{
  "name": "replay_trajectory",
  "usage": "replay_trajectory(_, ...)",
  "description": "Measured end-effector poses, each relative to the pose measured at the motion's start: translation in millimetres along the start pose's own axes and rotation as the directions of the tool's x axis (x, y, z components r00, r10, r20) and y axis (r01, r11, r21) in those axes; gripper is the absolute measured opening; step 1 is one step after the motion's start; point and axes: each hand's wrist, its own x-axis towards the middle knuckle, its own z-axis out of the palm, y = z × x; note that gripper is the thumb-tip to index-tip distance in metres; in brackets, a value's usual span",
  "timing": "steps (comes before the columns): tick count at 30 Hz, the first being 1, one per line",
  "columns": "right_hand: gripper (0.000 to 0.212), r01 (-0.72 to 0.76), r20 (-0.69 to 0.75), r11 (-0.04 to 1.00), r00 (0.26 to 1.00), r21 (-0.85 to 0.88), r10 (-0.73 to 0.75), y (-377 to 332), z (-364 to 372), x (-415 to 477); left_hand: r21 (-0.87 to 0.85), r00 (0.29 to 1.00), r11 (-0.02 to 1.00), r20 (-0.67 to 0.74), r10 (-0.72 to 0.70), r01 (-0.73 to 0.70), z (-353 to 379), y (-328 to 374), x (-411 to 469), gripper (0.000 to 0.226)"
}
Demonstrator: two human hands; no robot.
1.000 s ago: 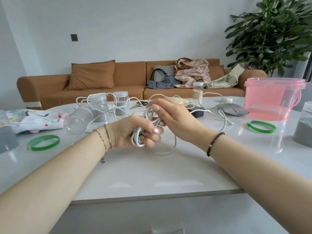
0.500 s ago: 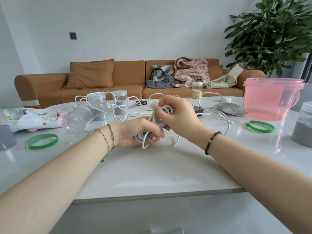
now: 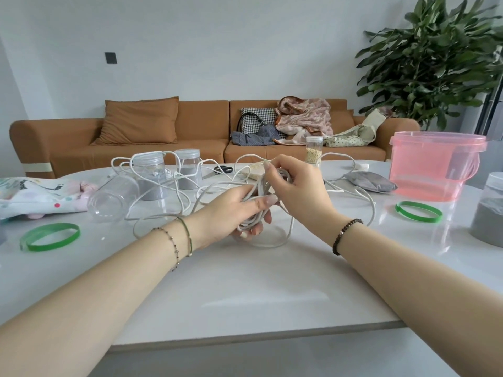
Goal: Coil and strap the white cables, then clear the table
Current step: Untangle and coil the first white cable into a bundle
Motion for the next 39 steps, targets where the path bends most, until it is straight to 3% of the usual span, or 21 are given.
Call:
replay_trajectory(3,0.034,0.122,0.059,0.977,0.992,-0.176,-0.113,2,-3,-2,-0.075,0.999,0.996,0.007,-0.039,0.039,4,0,-2,0.027)
replay_trajectory(10,0.036,0.309,0.102,0.905,0.951,-0.293,-0.291,-4,-9,-6,-0.153,0.981,0.975,0.136,-0.138,0.158,-3,10,-7,0.011)
replay_trajectory(22,0.037,0.46,0.213,0.832,0.887,-0.31,-0.41,-9,-14,-6,-0.168,0.932,0.959,0.323,-0.164,0.227,-6,7,-13,0.014)
replay_trajectory(27,0.04,0.406,0.223,0.882,0.907,-0.24,-0.357,-11,-14,-7,-0.148,0.944,0.962,0.274,-0.183,0.229,0,10,-13,0.039)
replay_trajectory(30,0.04,0.291,0.177,0.946,0.948,-0.144,-0.265,-14,-13,-10,-0.141,0.953,0.965,0.242,-0.182,0.221,2,11,-13,0.047)
replay_trajectory(33,0.046,0.188,0.103,0.982,0.978,-0.033,-0.184,-14,-13,-9,-0.18,0.961,0.958,0.201,-0.187,0.224,2,13,-11,0.045)
replay_trajectory(37,0.058,0.103,0.069,0.992,0.993,-0.067,-0.098,-9,-16,-7,-0.377,0.978,0.906,0.148,-0.149,0.195,-10,18,-8,0.028)
replay_trajectory(39,0.058,0.081,0.083,0.991,0.994,-0.104,-0.073,-9,-16,-7,-0.499,0.995,0.861,0.03,-0.094,0.096,-19,21,-6,0.024)
